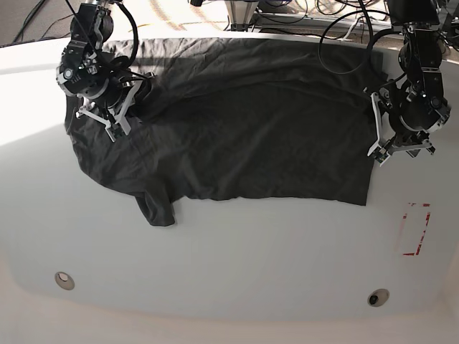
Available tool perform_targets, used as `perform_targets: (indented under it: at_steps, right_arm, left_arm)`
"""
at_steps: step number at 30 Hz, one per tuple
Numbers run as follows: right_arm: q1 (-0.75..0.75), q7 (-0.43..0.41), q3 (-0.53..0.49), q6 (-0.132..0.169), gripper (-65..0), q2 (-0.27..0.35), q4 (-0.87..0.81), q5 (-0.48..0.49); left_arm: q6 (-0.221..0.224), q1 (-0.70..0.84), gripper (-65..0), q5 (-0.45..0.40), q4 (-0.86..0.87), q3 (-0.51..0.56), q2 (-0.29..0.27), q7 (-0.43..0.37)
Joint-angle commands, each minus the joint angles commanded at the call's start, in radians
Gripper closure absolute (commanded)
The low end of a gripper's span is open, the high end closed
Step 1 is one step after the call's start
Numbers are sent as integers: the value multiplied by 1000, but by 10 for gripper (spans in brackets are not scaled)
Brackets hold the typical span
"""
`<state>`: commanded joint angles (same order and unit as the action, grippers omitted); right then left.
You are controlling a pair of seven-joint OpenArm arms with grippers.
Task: Layout the t-shirt on the table in an organized manner, then fold the t-shirt properly
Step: 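Pinch the shirt body with the right gripper and drag it toward the edge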
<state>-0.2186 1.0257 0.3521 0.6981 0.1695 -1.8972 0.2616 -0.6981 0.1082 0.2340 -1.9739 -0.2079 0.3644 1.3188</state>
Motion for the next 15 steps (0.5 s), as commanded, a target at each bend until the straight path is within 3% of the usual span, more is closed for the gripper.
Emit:
perform_targets:
  at_steps: [15]
  right_arm:
    - [71,0,-130,0,-27,0,-2,-8]
  left_arm:
    - [0,2,-367,0,0,0,0,0]
